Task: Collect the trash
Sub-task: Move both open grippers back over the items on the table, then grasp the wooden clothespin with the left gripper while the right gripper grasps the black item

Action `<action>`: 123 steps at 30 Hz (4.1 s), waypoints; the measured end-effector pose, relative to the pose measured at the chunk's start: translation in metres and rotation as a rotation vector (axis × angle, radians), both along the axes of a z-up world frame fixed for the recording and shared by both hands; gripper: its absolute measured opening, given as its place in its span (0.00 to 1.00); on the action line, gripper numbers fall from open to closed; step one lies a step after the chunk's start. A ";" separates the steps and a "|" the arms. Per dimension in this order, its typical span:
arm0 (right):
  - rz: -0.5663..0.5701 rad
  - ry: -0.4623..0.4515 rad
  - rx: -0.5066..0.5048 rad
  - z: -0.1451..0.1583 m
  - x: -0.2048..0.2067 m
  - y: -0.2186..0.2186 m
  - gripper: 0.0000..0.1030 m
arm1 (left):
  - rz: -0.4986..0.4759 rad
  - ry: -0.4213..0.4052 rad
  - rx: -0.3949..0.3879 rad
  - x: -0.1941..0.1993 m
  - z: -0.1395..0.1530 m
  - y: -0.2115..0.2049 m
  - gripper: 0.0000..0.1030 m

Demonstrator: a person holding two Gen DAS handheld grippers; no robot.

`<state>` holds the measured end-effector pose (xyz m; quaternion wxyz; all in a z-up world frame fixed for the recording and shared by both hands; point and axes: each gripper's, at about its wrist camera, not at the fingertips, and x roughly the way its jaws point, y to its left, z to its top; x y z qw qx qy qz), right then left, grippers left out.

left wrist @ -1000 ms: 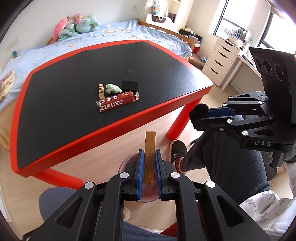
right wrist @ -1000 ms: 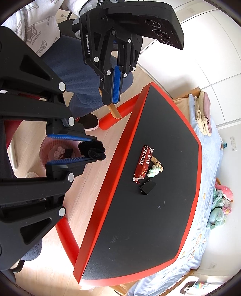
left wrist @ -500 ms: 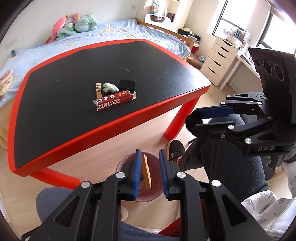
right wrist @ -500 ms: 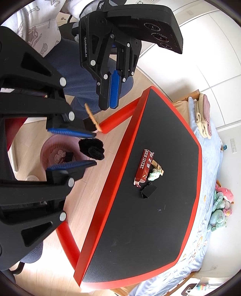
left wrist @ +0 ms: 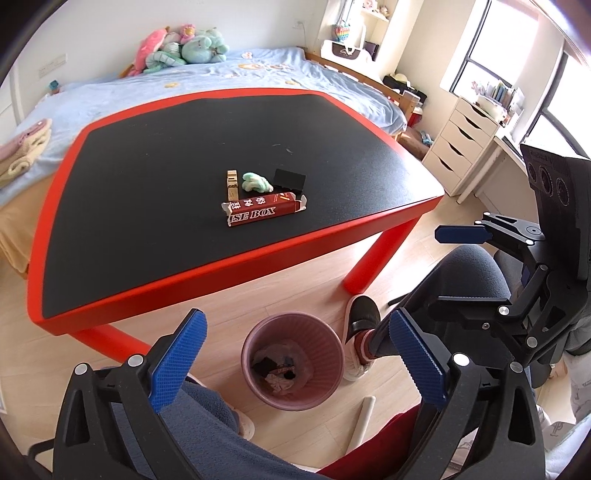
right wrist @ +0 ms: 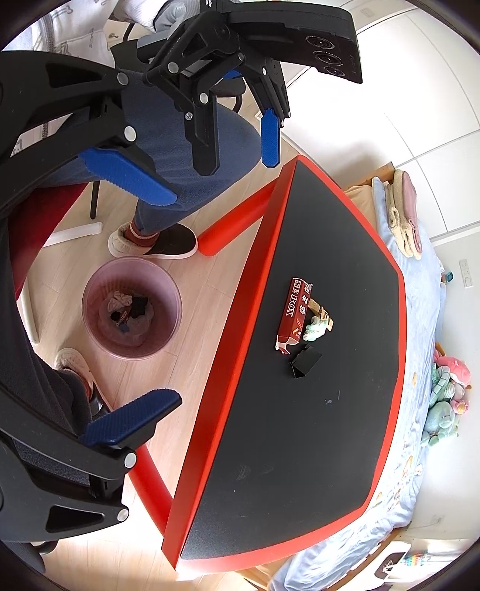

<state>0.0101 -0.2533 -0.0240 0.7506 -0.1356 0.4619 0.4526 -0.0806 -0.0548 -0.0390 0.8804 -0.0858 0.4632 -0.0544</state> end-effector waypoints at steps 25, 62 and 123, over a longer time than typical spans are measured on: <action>-0.003 -0.017 0.026 0.011 0.017 0.004 0.96 | 0.047 -0.012 0.003 0.016 0.010 0.014 0.93; 0.024 -0.071 -0.062 -0.005 0.140 0.080 0.96 | 0.079 0.146 0.134 0.153 -0.033 0.064 0.93; 0.071 -0.037 -0.102 -0.040 0.157 0.112 0.91 | 0.055 0.142 0.203 0.197 -0.056 0.066 0.13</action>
